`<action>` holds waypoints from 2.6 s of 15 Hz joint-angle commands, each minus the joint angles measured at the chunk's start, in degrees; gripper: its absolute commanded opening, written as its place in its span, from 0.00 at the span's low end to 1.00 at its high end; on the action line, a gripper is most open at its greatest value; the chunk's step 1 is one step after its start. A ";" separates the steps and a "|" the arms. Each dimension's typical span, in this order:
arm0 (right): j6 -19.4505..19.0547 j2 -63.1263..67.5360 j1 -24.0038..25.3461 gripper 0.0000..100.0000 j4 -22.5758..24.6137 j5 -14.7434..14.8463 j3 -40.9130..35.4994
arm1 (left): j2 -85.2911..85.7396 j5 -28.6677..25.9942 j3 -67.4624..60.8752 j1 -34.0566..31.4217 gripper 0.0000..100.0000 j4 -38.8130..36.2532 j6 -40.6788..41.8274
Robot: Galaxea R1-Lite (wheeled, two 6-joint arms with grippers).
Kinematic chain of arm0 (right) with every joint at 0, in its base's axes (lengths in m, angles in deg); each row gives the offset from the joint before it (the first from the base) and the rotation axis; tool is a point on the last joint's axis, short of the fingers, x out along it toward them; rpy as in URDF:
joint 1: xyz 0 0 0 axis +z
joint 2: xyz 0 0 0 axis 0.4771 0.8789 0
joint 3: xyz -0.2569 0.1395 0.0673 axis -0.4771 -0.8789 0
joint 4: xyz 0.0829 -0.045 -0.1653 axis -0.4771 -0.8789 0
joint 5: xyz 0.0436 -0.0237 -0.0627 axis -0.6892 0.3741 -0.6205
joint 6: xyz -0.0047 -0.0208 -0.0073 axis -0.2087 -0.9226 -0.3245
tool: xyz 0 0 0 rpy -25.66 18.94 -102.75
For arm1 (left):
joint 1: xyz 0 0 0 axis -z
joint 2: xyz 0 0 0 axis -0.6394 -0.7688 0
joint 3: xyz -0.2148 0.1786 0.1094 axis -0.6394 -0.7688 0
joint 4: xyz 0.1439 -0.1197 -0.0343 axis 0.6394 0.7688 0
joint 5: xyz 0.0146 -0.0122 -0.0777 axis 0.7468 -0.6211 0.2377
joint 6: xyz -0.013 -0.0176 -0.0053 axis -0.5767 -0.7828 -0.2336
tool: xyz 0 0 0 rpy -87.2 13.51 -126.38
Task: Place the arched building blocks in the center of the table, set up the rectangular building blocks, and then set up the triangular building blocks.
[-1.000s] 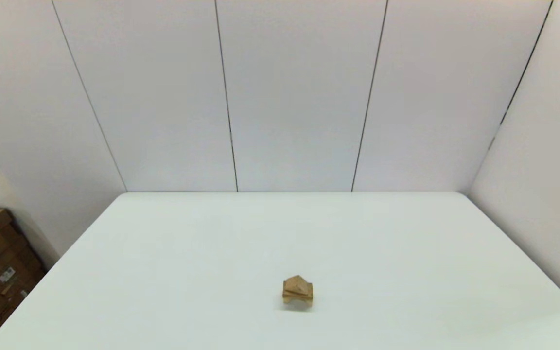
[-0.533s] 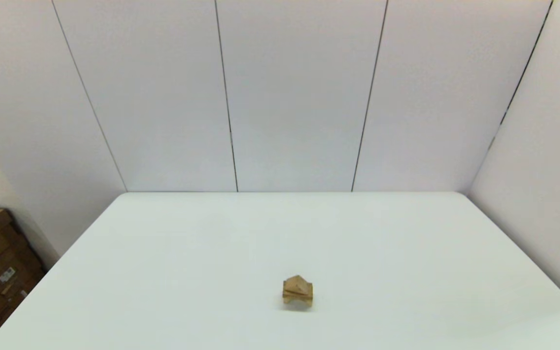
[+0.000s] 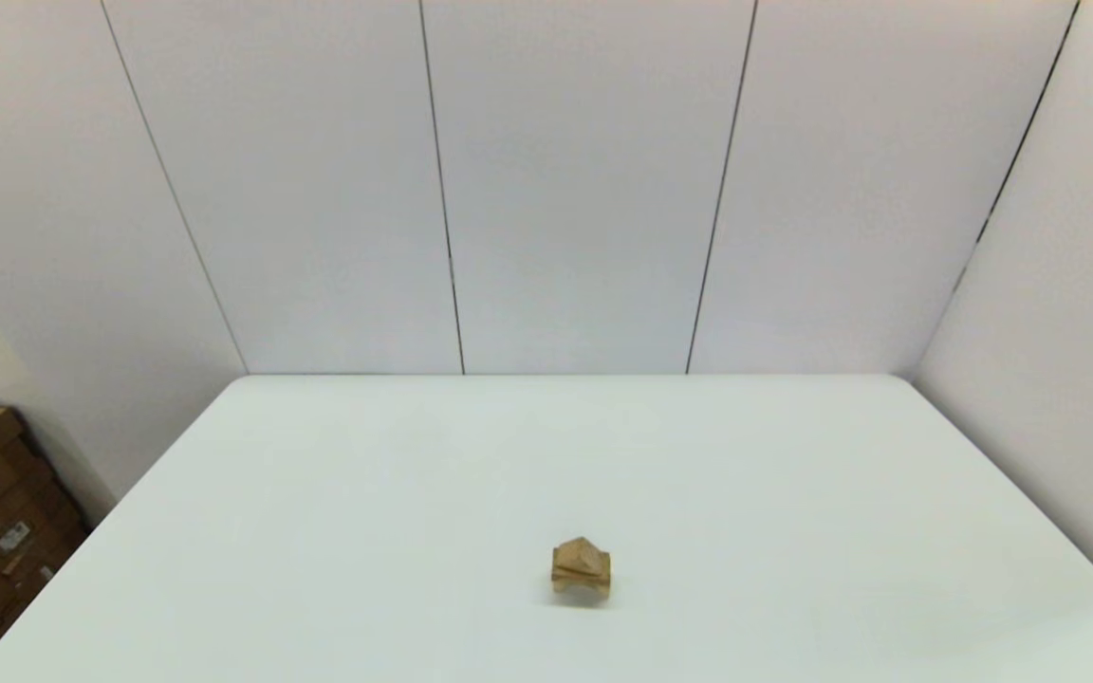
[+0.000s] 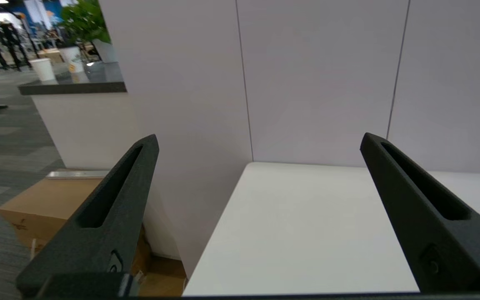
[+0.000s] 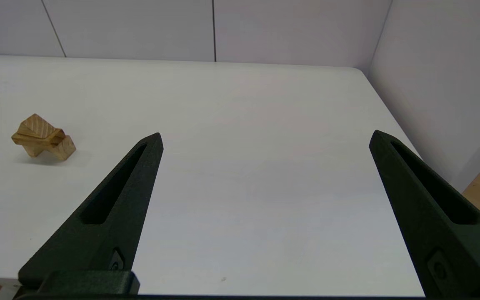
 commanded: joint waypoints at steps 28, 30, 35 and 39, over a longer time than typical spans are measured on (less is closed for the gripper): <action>0.00 -0.02 0.01 1.00 0.01 -0.02 0.00 | 14.85 -14.61 -39.36 1.73 1.00 -12.03 5.71; 0.00 -0.02 0.01 1.00 0.01 -0.02 0.00 | 14.85 -16.46 -40.33 1.73 1.00 -12.38 3.77; 0.00 -0.02 0.01 1.00 0.01 -0.02 0.00 | 14.85 -16.11 -40.59 1.73 1.00 -12.38 -1.24; 0.00 -0.02 0.01 1.00 0.01 -0.02 0.00 | 14.85 -13.74 -40.51 1.73 1.00 -12.38 -4.14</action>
